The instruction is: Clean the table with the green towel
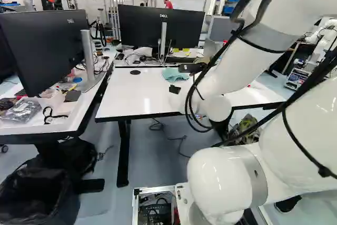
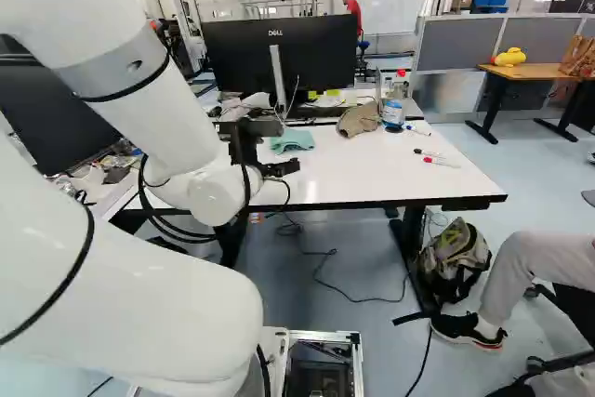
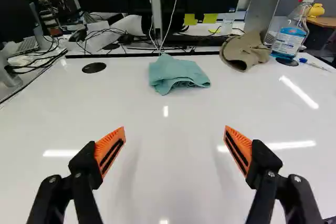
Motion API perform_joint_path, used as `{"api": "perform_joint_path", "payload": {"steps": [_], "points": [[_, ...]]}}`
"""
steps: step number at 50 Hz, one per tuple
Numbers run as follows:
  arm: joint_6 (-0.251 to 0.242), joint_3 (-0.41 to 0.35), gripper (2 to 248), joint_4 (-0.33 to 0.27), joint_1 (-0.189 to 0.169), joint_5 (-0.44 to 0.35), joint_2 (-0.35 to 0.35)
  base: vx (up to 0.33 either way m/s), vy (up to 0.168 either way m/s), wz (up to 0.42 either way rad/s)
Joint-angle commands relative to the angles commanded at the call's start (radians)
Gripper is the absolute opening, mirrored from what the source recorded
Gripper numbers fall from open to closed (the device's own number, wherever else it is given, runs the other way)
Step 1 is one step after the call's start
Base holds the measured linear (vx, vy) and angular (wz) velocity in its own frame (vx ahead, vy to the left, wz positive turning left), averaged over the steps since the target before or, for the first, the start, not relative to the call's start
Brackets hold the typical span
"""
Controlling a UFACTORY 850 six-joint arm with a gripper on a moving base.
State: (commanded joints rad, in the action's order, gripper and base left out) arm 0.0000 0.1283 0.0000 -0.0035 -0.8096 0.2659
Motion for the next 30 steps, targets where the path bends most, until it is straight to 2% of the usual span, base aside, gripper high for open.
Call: {"api": "perform_joint_path", "payload": {"steps": [30], "points": [[0.000,-0.041,247,0.000,0.004,-0.062,0.013,0.000,0.000,0.000]]}}
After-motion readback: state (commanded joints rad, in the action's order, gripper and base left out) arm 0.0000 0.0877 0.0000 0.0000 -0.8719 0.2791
